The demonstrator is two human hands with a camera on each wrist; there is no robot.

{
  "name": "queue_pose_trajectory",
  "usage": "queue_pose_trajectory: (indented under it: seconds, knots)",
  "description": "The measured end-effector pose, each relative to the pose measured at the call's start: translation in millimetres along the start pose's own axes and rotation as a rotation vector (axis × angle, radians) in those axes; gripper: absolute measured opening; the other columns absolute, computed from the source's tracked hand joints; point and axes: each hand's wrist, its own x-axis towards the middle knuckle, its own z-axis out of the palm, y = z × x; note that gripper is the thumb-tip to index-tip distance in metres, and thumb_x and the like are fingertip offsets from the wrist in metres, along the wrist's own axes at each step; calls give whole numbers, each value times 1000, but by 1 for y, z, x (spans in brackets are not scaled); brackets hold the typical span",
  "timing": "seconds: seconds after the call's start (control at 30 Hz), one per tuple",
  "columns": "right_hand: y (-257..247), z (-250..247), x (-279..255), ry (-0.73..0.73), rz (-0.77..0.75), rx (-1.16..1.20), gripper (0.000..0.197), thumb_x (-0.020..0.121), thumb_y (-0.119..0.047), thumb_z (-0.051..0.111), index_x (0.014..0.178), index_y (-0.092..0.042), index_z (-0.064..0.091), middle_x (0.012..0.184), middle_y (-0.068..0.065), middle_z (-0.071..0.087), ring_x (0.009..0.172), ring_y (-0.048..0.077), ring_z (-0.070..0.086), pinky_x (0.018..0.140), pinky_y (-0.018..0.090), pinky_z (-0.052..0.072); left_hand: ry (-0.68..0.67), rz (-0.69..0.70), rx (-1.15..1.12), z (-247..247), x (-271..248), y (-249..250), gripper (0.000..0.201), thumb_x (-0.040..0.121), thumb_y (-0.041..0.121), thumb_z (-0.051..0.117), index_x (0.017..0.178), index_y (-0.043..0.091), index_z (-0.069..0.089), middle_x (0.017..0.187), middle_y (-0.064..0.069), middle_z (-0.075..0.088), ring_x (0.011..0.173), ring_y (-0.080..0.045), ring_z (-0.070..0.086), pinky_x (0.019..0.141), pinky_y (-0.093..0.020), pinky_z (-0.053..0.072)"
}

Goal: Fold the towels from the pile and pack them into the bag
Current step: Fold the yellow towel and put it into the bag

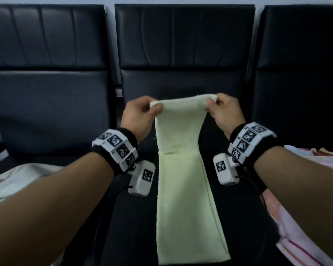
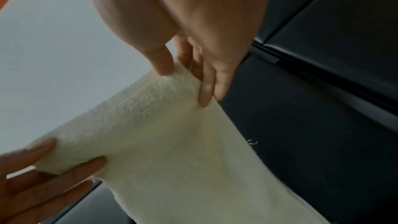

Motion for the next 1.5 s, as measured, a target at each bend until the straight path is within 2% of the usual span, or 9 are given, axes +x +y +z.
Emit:
queue_pose_trajectory:
  seconds: [0.1,0.33,0.43,0.63,0.83,1.03,1.23,1.37,1.5]
  knots:
    - [19,-13,-40,-34,59,-43,20,91,-30,66,81,-13,67,79,11,69,75,30,63,85,58,54,-44,-75,24,5,-40,-8,17,93,19,73,77,23,69,74,8,69,73,-8,61,77,-31,51]
    - [67,-23,-136,-65,216,-45,12,86,-32,68,75,-27,68,84,7,72,92,34,69,90,58,54,-20,-321,2,19,-140,-25,12,72,38,67,72,26,72,72,5,71,70,-13,61,72,-33,51]
    - [76,-24,-170,-79,238,-16,8,76,-43,66,74,-36,69,79,-3,70,94,32,69,92,57,54,-30,-374,9,17,-175,-27,9,70,33,65,69,25,70,68,6,68,65,-12,57,66,-28,46]
    - [90,-28,-225,-76,250,-63,8,80,-30,71,73,-28,67,75,3,69,81,29,66,88,56,55,-123,-419,176,10,-228,-29,16,85,13,68,74,23,70,69,3,66,62,-10,55,49,-12,39]
    - [107,-37,-275,-171,366,-276,23,82,-14,77,67,-29,67,67,-4,68,67,21,62,79,38,55,-277,-492,387,13,-271,-46,17,84,14,71,78,30,73,89,0,73,82,-14,65,63,-17,45]
    - [111,-41,-299,-226,419,-326,20,86,-12,74,105,-16,76,96,2,72,100,22,69,83,20,42,-342,-565,464,16,-292,-59,14,84,18,78,82,31,74,100,1,72,97,-15,66,78,-20,47]
    - [102,-27,-310,-226,428,-459,22,86,-19,72,101,-4,77,109,10,74,105,26,68,83,23,47,-345,-523,552,23,-297,-59,14,80,20,82,93,21,78,97,5,67,88,-12,62,73,-21,46]
    - [101,-22,-316,-274,302,-643,31,83,-17,74,113,-10,72,126,7,59,113,26,62,91,27,47,-334,-467,643,28,-298,-61,14,77,17,83,84,25,73,117,3,62,107,-19,63,81,-24,47]
    - [98,-23,-313,-369,261,-769,33,89,-24,73,119,-12,68,129,7,57,115,27,60,93,31,46,-404,-300,814,30,-298,-61,16,82,17,79,98,18,75,132,8,49,119,-20,53,93,-29,47]
